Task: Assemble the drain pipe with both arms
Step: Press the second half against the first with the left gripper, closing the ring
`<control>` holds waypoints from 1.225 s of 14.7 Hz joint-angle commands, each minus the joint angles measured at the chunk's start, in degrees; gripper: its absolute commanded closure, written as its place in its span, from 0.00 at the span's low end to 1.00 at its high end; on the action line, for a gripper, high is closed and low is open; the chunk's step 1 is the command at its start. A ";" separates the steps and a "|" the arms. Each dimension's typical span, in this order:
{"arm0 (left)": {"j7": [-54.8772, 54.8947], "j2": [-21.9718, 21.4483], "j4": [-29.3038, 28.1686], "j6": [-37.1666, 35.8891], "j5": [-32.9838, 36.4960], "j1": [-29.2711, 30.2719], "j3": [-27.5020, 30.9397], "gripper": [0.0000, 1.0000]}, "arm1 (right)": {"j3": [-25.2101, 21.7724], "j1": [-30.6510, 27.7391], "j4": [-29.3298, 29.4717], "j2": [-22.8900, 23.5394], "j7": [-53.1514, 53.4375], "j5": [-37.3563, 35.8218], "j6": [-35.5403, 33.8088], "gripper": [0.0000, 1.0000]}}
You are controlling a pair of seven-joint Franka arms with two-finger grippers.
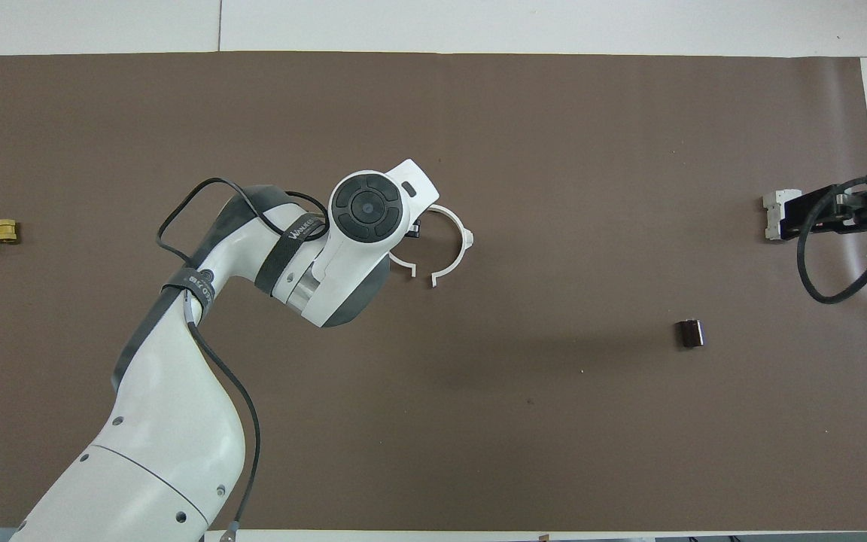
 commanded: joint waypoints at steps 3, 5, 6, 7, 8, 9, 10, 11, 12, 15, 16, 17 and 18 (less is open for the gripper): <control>-0.06 -0.73 -2.38 2.59 -2.58 -0.37 -0.51 1.00 | 0.46 -0.73 -0.66 -0.42 -1.22 0.51 0.85 0.00; -0.06 -0.99 -3.08 2.51 -2.58 -0.37 -0.87 1.00 | 0.46 -0.73 -0.66 -0.42 -1.22 0.51 0.85 0.00; 0.02 -0.99 -3.08 2.68 -2.58 -0.37 -1.22 1.00 | 0.46 -0.73 -0.66 -0.42 -1.31 0.51 0.85 0.00; 0.11 -0.99 -3.08 3.20 -2.58 -0.28 -1.22 1.00 | 0.46 -0.73 -0.66 -0.42 -1.31 0.51 0.94 0.00; 0.11 -0.91 -3.17 3.73 -2.58 -0.28 -1.14 1.00 | 0.46 -0.73 -0.66 -0.42 -1.22 0.51 0.94 0.00; 0.11 -0.90 -3.17 3.82 -2.58 -0.28 -1.13 1.00 | 0.46 -0.65 -0.66 -0.42 -1.22 0.51 0.94 0.00; 0.29 -0.90 -3.17 3.91 -2.58 -0.19 -1.13 1.00 | 0.46 -0.65 -0.66 -0.42 -1.22 0.51 0.94 0.00; 0.37 -0.90 -3.17 3.91 -2.58 -0.11 -1.13 1.00 | 0.46 -0.65 -0.66 -0.42 -1.22 0.51 0.94 0.00; 0.55 -0.90 -3.17 3.91 -2.58 -0.11 -1.13 1.00 | 0.46 -0.73 -0.66 -0.42 -1.31 0.51 0.94 0.00; 0.55 -0.90 -3.26 4.44 -2.58 0.16 -1.13 1.00 | 0.46 -0.73 -0.66 -0.42 -1.31 0.51 0.94 0.00; 0.55 -0.90 -3.35 4.44 -2.58 0.16 -1.13 1.00 | 0.46 -0.73 -0.66 -0.42 -1.22 0.51 0.94 0.00; 0.55 -0.90 -3.44 4.44 -2.58 0.16 -1.13 1.00 | 0.46 -0.73 -0.66 -0.42 -1.22 0.51 0.94 0.00; 0.55 -0.90 -3.52 4.44 -2.58 0.07 -1.13 1.00 | 0.46 -0.73 -0.66 -0.42 -1.22 0.51 0.94 0.00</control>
